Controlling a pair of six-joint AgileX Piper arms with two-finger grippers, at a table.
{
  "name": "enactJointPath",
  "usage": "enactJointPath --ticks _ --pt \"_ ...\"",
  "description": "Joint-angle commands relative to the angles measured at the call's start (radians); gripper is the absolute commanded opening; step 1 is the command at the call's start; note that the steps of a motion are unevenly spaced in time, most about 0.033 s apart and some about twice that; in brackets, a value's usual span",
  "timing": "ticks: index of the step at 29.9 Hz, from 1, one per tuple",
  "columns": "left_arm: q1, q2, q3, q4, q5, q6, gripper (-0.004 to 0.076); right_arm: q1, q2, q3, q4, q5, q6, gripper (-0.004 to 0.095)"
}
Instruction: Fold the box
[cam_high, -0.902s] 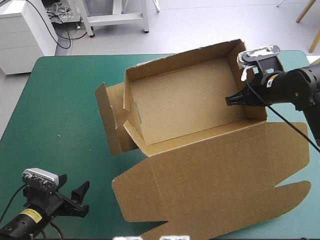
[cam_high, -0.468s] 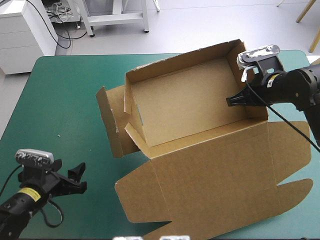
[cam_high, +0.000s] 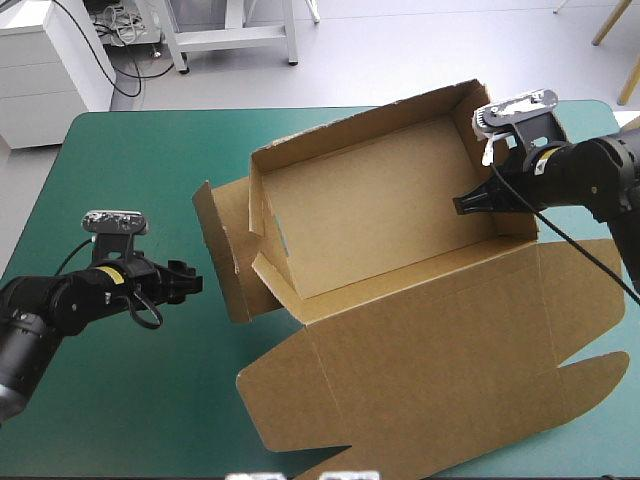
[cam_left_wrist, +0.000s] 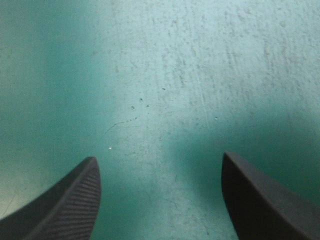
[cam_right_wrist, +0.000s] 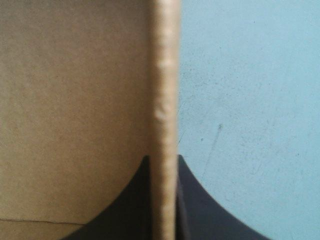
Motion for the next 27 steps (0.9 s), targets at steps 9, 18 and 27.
enactJointPath --ticks 9,18,27 --pt "0.326 0.168 -0.066 -0.549 -0.010 0.512 0.0491 -0.006 -0.035 -0.036 0.014 -0.052 0.001 -0.0022" --pt "0.351 0.389 -0.064 -0.926 0.093 0.901 0.0491 -0.006 -0.031 -0.036 0.022 -0.086 0.008 -0.0022" --pt "0.351 0.444 -0.063 -1.264 0.319 1.155 0.0491 -0.006 0.017 -0.036 0.014 -0.120 0.035 -0.0022"
